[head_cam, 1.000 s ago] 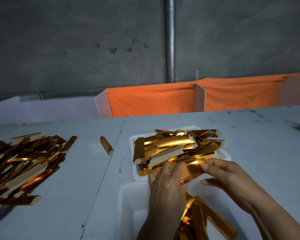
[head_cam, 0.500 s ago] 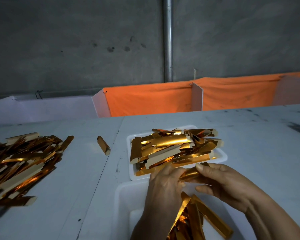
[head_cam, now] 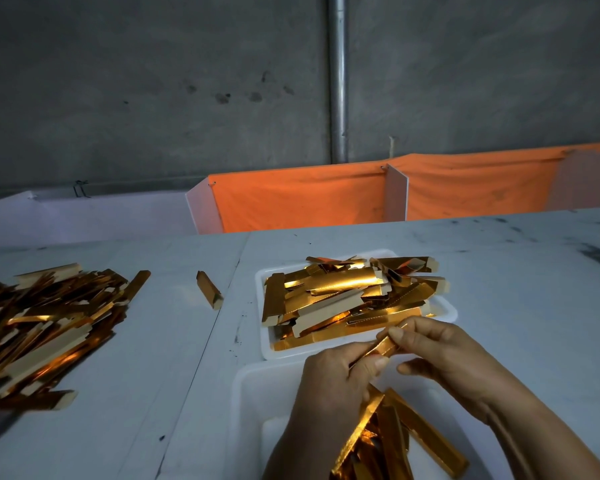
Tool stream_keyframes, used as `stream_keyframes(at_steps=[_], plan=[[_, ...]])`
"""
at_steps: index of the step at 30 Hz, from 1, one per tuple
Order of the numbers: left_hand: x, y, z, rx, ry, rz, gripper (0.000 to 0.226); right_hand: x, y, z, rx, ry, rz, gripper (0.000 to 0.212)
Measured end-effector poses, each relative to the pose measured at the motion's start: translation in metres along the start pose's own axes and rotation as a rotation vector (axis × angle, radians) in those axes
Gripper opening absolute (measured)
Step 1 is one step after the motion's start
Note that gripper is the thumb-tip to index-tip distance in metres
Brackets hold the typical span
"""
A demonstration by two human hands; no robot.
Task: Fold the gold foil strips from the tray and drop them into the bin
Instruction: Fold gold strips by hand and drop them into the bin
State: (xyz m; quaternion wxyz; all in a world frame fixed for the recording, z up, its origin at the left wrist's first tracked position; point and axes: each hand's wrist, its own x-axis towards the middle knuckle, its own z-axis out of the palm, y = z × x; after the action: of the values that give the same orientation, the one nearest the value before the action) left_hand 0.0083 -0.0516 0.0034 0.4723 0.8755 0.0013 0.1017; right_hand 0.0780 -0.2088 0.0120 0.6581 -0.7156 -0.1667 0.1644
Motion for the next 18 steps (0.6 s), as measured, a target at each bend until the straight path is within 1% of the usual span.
stream_keyframes(at_steps=[3,6,9,12,13,15,18], plan=[[-0.001,0.001,-0.002,-0.039,-0.035,-0.028,0.024,0.000,-0.001,-0.001,0.006,0.049,-0.032,0.037],[0.001,0.004,0.001,-0.071,-0.049,-0.040,0.030,-0.001,-0.004,-0.001,0.031,0.051,-0.042,0.030],[0.000,0.005,0.000,-0.020,-0.026,-0.038,0.034,-0.002,-0.004,-0.001,0.022,0.064,-0.038,0.028],[0.001,0.007,0.002,0.165,-0.030,0.098,0.035,0.000,-0.001,0.001,-0.022,0.094,-0.024,0.028],[0.002,0.009,0.002,0.274,-0.030,0.132,0.040,0.000,0.001,0.002,-0.034,0.110,-0.021,0.025],[0.004,0.007,0.004,0.506,0.027,0.199,0.049,0.002,0.003,0.004,-0.057,0.156,-0.017,0.024],[0.002,0.006,0.010,0.593,0.065,0.319,0.055,0.004,0.005,0.005,-0.003,0.215,0.008,0.024]])
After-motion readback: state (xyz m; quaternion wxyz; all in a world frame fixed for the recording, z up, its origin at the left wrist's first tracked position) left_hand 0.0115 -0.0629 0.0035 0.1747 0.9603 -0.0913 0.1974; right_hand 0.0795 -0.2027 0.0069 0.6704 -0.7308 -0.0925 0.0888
